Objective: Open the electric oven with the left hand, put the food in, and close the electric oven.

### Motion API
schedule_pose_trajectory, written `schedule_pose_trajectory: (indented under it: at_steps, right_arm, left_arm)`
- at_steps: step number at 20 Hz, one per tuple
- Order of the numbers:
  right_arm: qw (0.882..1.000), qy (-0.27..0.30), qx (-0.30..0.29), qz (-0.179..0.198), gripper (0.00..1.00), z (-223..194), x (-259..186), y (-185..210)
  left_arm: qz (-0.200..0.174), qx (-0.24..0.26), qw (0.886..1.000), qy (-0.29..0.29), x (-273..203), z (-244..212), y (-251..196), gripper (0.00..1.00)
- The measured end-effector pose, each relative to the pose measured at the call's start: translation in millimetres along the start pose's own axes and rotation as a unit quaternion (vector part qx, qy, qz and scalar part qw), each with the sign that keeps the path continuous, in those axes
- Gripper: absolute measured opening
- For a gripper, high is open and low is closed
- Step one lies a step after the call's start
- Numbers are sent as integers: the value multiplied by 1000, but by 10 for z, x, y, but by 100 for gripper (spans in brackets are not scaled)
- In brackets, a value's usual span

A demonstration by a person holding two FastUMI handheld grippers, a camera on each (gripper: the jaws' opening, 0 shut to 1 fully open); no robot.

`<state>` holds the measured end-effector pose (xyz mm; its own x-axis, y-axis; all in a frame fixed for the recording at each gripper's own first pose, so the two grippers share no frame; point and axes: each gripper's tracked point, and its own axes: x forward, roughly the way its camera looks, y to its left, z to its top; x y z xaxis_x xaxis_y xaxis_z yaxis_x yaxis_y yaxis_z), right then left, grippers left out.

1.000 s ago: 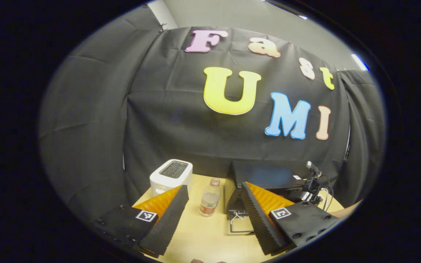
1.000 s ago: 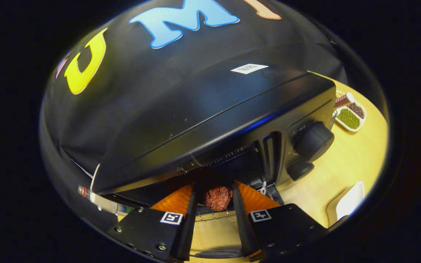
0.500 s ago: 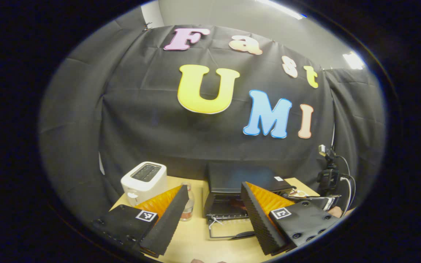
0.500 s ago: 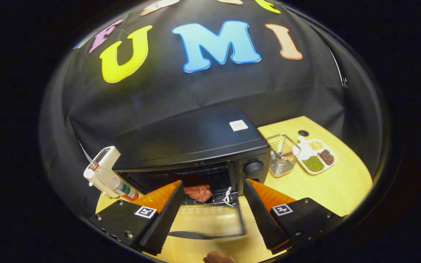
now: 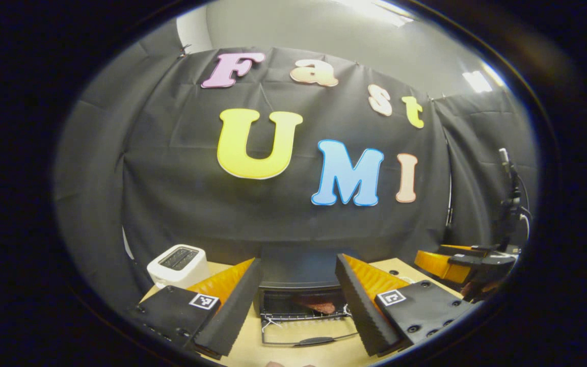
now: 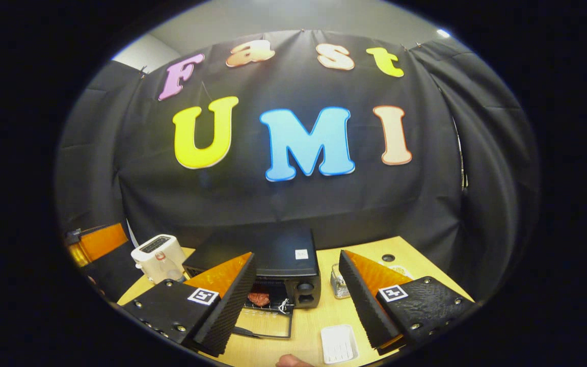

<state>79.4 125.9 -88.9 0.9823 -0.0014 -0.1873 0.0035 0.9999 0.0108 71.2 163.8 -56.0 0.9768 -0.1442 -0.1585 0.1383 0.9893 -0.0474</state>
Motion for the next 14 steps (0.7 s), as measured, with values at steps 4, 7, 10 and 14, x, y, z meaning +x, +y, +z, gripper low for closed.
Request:
schedule_pose_trajectory:
  at_steps: [4, 7, 10, 14]
  right_arm:
    - [999, -38, -5, 11, 99, 325, -193, -174]
    - [999, -48, -13, 9, 98, 427, -247, -318]
    - [998, -53, -21, 7, 98, 437, -273, -417]
    - [998, -51, -23, 8, 99, 408, -262, -504]
  left_arm:
    - [7, 7, 1000, -15, -69, 141, -316, 100]
    - [7, 10, 1000, 0, 6, -48, -488, 100]
    - [8, 6, 999, 47, 101, -494, -587, 100]
    - [8, 9, 994, 110, 162, -1046, -657, 100]
